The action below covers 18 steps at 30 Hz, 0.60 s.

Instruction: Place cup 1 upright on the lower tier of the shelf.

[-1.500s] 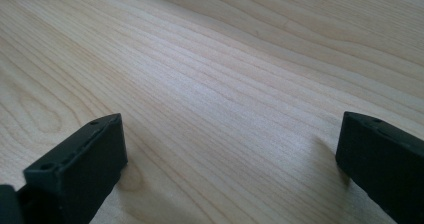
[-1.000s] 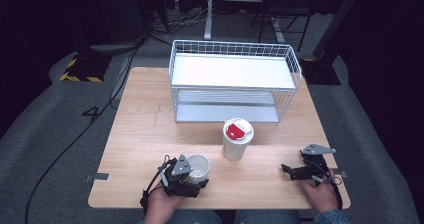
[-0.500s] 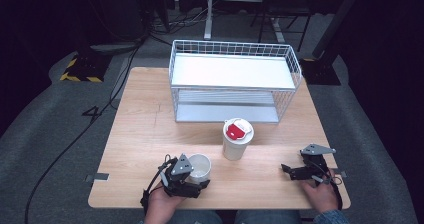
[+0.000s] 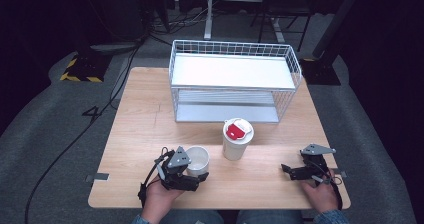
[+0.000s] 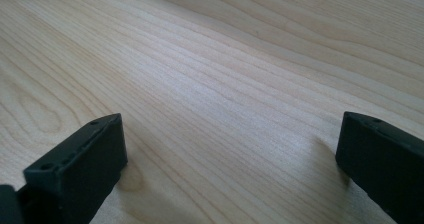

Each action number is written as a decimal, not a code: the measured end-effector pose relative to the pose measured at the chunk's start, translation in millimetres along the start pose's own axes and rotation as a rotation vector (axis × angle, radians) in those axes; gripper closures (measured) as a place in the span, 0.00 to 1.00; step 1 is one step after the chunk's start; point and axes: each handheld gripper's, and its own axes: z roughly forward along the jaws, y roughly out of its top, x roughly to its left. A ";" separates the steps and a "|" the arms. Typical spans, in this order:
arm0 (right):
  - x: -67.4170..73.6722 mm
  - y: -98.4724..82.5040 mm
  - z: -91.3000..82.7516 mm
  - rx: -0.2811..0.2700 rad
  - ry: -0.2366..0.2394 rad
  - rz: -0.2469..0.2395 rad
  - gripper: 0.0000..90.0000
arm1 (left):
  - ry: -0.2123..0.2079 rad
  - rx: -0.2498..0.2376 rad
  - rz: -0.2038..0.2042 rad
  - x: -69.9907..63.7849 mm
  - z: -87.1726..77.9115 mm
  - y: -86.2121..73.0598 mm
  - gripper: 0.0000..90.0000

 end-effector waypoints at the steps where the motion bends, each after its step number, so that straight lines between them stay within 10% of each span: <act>1: 0.0 0.0 -0.1 0.001 -0.002 0.000 0.00 | 0.004 0.000 0.004 1.2 -0.8 1.9 0.25; 18: 0.0 0.0 -0.1 0.001 -0.002 0.000 0.00 | 0.059 -0.018 0.045 27.5 -11.6 39.9 0.25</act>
